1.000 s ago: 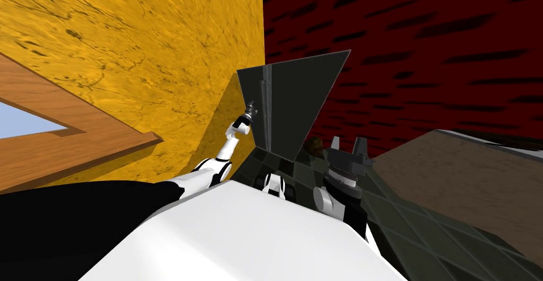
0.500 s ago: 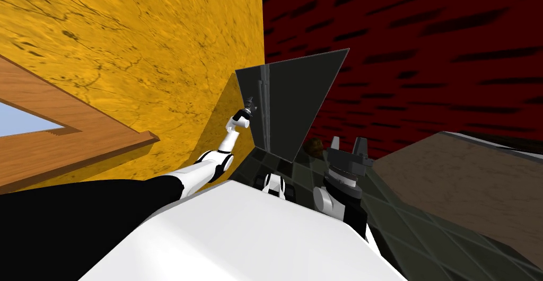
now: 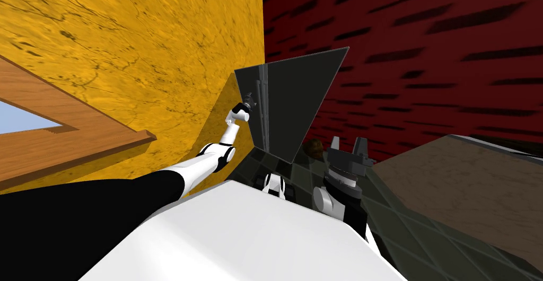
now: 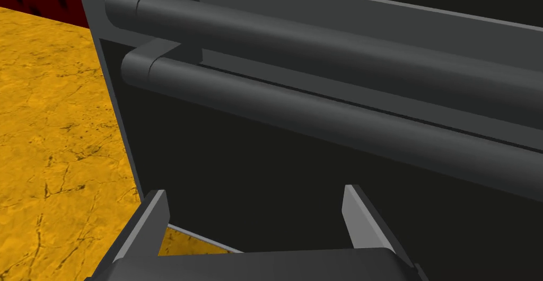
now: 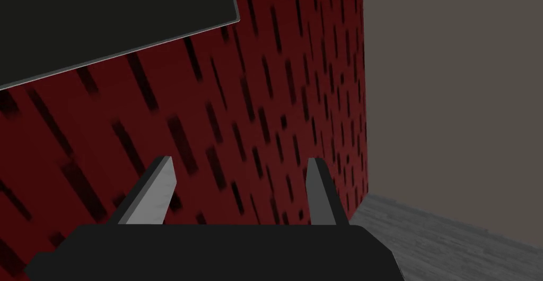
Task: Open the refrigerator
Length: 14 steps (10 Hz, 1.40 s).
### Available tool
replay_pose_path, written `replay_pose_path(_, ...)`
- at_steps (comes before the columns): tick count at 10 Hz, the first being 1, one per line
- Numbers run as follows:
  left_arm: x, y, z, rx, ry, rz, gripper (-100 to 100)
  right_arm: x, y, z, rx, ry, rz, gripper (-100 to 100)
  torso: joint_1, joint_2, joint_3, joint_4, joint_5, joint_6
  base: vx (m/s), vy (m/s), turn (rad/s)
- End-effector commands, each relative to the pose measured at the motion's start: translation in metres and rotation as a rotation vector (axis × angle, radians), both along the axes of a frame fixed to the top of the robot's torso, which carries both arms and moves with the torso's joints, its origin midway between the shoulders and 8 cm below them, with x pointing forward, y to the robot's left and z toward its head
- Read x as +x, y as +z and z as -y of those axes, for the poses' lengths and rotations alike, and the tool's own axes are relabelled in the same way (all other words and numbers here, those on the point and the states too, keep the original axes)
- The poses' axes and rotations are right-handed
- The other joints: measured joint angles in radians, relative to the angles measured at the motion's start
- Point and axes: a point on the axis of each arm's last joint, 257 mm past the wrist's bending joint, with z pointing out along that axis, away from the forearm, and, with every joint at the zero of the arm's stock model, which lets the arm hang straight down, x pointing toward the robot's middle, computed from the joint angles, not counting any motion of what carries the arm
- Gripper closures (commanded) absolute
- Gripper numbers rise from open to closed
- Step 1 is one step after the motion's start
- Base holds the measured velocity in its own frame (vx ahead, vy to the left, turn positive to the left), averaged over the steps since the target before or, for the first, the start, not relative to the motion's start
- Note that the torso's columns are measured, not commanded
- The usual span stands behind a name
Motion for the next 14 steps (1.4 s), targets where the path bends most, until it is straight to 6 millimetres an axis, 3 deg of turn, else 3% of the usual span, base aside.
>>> replay_pose_path(1, 0.014, 0.017, -0.022, -0.062, 0.022, -0.039, -100, 0.000, 0.000, 0.000, 0.000, 0.000, 0.000, 0, 0.002, 0.001, 0.000, 0.000, 0.000, 0.000, 0.032, -0.095, 0.049)
replay_pose_path(2, 0.015, 0.031, -0.017, -0.066, 0.015, -0.024, -100, 0.000, 0.000, 0.000, 0.000, 0.000, 0.000, 0, 0.002, 0.001, 0.000, 0.000, 0.001, 0.000, 0.028, -0.079, 0.037)
replay_pose_path(3, 0.020, 0.035, -0.032, -0.102, 0.032, -0.054, -100, 0.000, 0.000, 0.000, 0.000, 0.000, 0.000, 0, 0.003, 0.001, 0.001, 0.000, 0.001, 0.000, 0.048, -0.092, 0.060)
replay_pose_path(4, 0.022, 0.047, -0.029, -0.109, 0.027, -0.043, -100, 0.000, 0.000, 0.000, 0.000, 0.000, 0.000, 0, 0.002, 0.000, 0.000, 0.000, 0.001, 0.000, 0.040, -0.085, 0.038)
replay_pose_path(5, 0.025, 0.049, -0.043, -0.144, 0.043, -0.070, -100, 0.000, 0.000, 0.000, 0.000, 0.000, 0.000, 0, 0.002, 0.000, 0.000, 0.000, 0.001, 0.000, 0.033, -0.090, 0.056)
replay_pose_path(7, 0.028, 0.061, -0.039, -0.153, 0.038, -0.061, -100, 0.000, 0.000, 0.000, 0.000, 0.000, 0.000, 0, 0.003, 0.001, 0.000, 0.000, 0.001, 0.000, 0.022, -0.055, 0.014)
replay_pose_path(10, 0.034, 0.077, -0.062, -0.239, 0.061, -0.105, -100, 0.000, 0.000, 0.000, 0.000, 0.000, 0.000, 0, 0.001, -0.002, -0.001, 0.000, 0.000, 0.001, 0.028, -0.070, 0.047)
replay_pose_path(14, 0.038, 0.098, -0.067, -0.293, 0.062, -0.118, -100, 0.000, 0.000, 0.000, 0.000, 0.000, 0.000, 0, -0.001, -0.004, -0.004, 0.001, -0.002, 0.003, 0.017, -0.060, 0.037)
